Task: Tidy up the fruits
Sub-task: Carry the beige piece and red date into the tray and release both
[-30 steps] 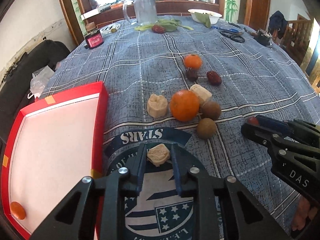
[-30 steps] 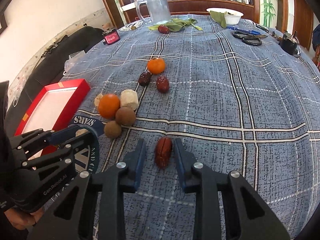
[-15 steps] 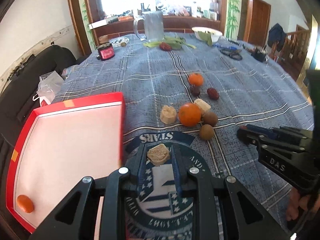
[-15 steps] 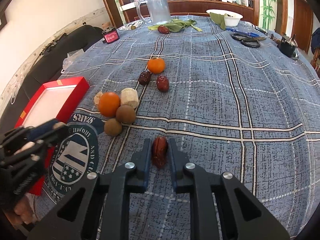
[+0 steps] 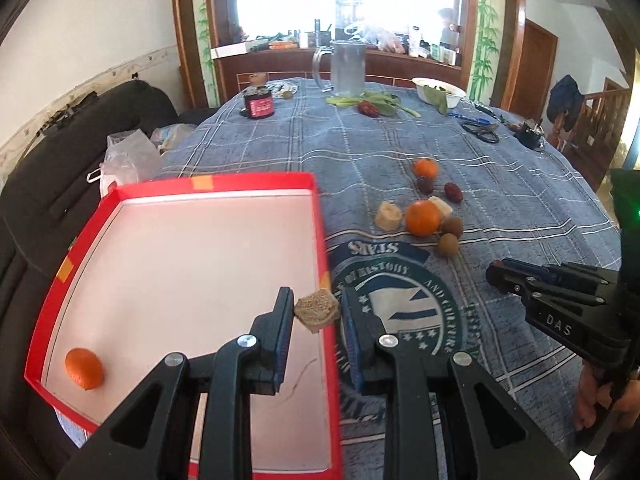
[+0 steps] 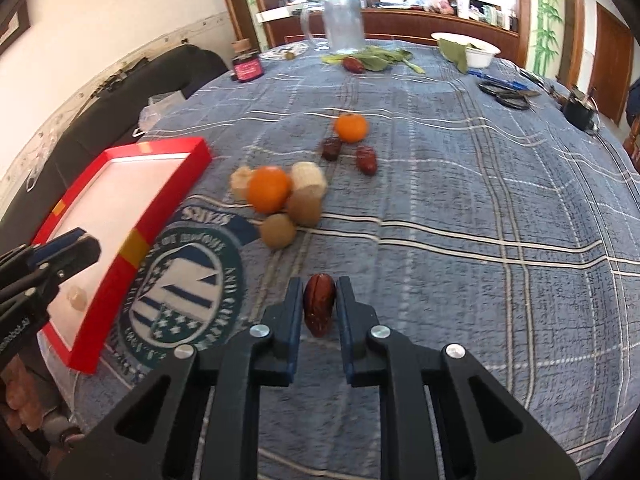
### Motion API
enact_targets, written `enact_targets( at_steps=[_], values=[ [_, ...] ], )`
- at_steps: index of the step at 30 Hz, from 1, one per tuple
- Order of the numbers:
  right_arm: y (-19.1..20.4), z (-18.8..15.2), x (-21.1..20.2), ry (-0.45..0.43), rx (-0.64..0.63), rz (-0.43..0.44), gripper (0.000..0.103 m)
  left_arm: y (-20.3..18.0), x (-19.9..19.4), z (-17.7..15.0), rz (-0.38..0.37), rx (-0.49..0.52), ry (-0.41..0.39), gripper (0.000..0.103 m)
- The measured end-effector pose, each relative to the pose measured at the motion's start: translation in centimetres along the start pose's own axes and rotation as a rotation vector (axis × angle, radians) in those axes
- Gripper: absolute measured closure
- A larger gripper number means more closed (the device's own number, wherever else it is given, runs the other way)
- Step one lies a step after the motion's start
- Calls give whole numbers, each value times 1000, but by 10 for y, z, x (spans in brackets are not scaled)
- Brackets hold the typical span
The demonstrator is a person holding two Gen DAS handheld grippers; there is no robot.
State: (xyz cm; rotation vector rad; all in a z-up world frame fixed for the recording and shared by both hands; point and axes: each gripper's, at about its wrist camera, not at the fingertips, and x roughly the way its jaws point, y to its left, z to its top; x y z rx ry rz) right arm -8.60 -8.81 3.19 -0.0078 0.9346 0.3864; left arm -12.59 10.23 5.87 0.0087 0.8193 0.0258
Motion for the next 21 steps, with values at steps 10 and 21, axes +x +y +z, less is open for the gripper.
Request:
enact_targets(
  at_steps=[10,21],
  values=[
    [40,-5,-4,-5,-71,44,84,27,-8,-10,45,-47,-17,79],
    [77,-5,-5,-10,-128,110,84,45,-11,-17,65,-80,-19,79]
  ],
)
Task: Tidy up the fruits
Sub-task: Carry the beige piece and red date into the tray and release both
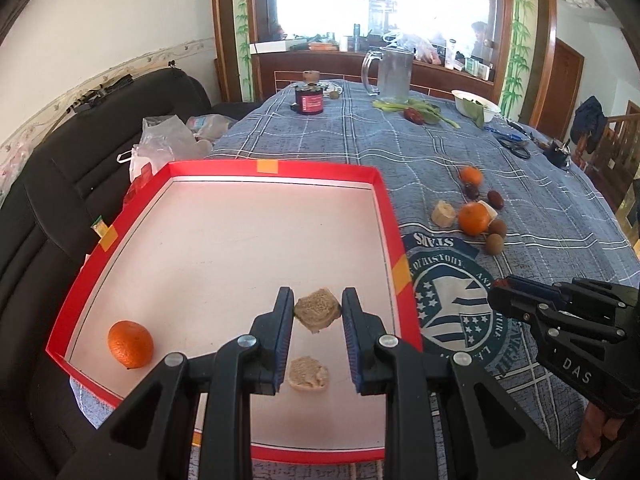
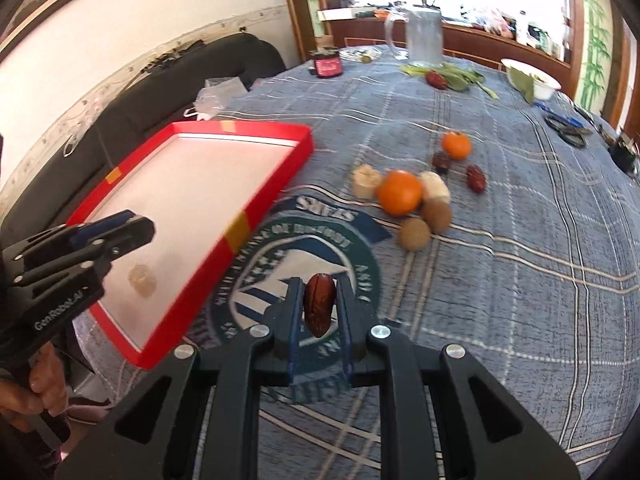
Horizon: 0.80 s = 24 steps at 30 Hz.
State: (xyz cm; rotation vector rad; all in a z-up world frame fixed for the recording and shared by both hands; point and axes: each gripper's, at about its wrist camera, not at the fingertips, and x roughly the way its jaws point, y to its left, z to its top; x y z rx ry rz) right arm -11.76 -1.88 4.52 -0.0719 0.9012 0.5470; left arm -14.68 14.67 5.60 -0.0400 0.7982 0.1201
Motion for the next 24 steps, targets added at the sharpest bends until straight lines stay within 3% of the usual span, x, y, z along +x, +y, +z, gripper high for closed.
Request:
enact_targets(
  at_steps=[15,24],
  values=[
    [66,26,13,-35,-118,94,84,40,3,-2,71,-73,5,79],
    [89,36,40,9,-147,169,84,57,6,-1,128,-93,15,79]
  ],
)
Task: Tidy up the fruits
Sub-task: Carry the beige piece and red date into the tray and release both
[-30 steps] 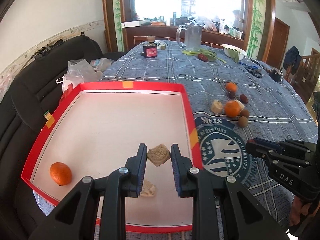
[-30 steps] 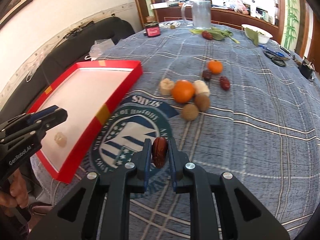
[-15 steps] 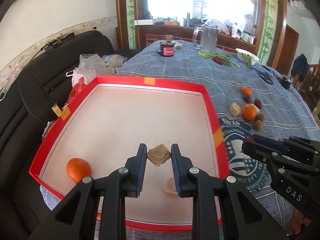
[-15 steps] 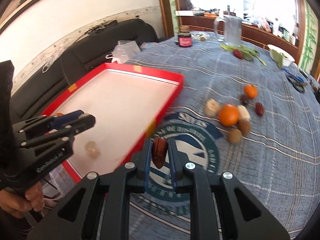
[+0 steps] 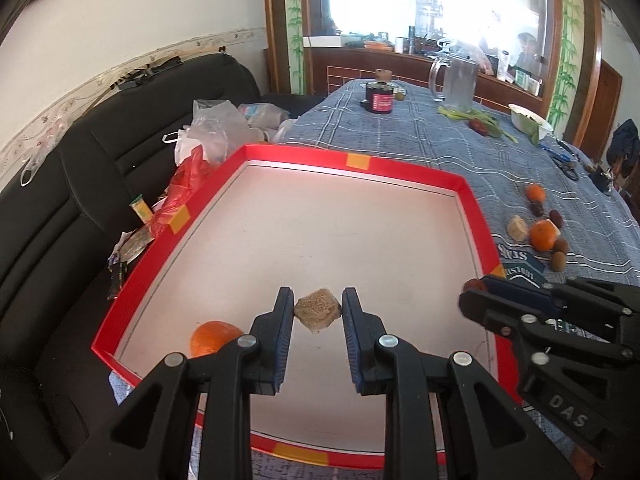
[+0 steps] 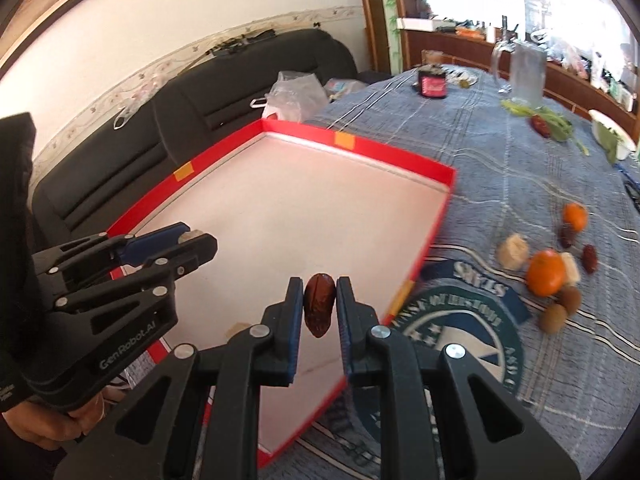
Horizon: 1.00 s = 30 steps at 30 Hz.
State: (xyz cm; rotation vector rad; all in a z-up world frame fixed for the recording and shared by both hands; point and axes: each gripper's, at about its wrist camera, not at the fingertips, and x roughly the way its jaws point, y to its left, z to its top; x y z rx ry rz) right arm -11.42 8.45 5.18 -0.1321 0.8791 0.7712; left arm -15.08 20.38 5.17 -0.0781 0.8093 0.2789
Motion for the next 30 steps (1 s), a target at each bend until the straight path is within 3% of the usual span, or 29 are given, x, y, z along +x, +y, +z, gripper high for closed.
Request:
enact_targets(
  at_steps=[7,13,15,23,26,28,30],
  values=[
    [-3,-3,27,83,37,60,84,6,7,-3,70,10,37,79],
    [-1,-5,25,93,21,67,84,0,10,-3,98,22,66,78],
    [-5,-6,21,90,34,79,84,-2,10,-3,98,18,80,70],
    [-42,-18,-33,-15,123,55,83,-25,-12,2,76,34,47,49],
    [-60,-27,-57,-56,155,4,76,-39,-22,2,49,47,32,44],
    [-75,-36,-72,-82,193,-21,64,-52,-30,0,35,73,24,42],
    [-87,-45,-85,-100,229,-37,63,-63,-37,-4,25,94,17,41]
  ],
)
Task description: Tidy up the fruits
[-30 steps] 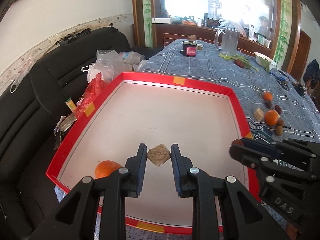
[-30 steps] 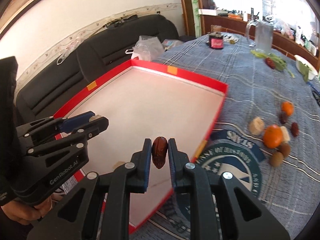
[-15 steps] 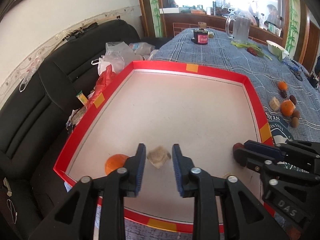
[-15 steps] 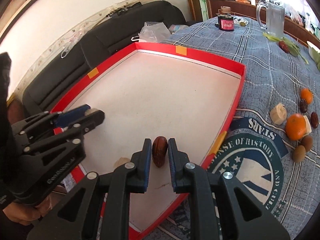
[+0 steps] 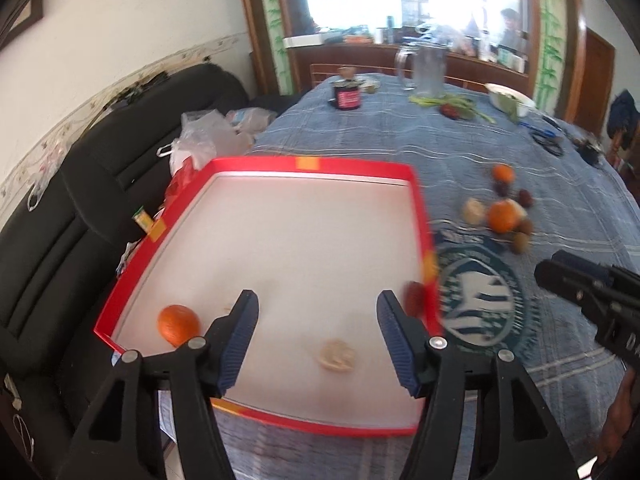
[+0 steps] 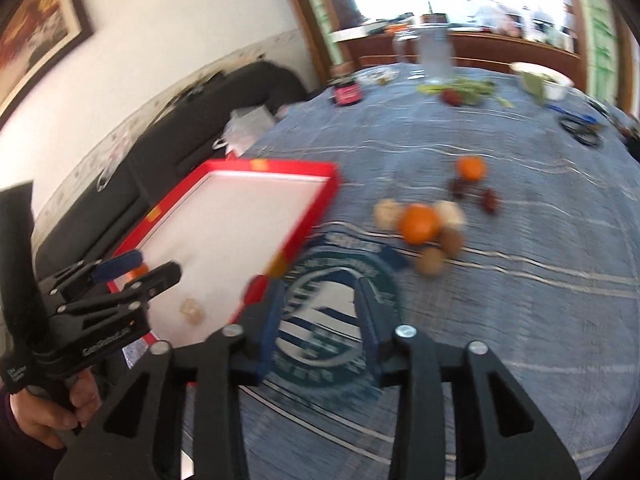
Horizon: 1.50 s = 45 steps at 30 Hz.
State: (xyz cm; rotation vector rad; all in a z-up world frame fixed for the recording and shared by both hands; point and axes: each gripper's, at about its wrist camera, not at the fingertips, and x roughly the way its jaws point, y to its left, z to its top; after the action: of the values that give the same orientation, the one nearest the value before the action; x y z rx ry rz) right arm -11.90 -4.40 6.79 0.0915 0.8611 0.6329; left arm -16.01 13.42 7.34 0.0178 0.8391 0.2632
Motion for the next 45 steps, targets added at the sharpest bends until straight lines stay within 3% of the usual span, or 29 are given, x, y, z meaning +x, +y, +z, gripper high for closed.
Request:
enact_targets(
  at_steps=[9,18,23,27,34,40,45],
  values=[
    [-50,-24,-62,-86,121,-27,63,-53,-41,-18,-52,116,-35,39],
    [-64,-41,-111,-151,136,-83,63,-94,-77,-18,-103,194,-100,36],
    [-81,-50,-148,-205,154,-164,63,-123,-90,-7,-144,243,-138,36],
    [-105,-61,-181,-256,188,-281,63,-155,-99,2,-198,296,-158,35],
    [-156,-81,-244,-337,308,-398,63,-217,-118,7,-308,401,-190,35],
    [-187,-87,-274,-400,413,-402,55,-242,-113,3,-341,472,-185,30],
    [-199,-88,-270,-402,449,-407,55,-242,-89,8,-335,452,-134,30]
  ],
)
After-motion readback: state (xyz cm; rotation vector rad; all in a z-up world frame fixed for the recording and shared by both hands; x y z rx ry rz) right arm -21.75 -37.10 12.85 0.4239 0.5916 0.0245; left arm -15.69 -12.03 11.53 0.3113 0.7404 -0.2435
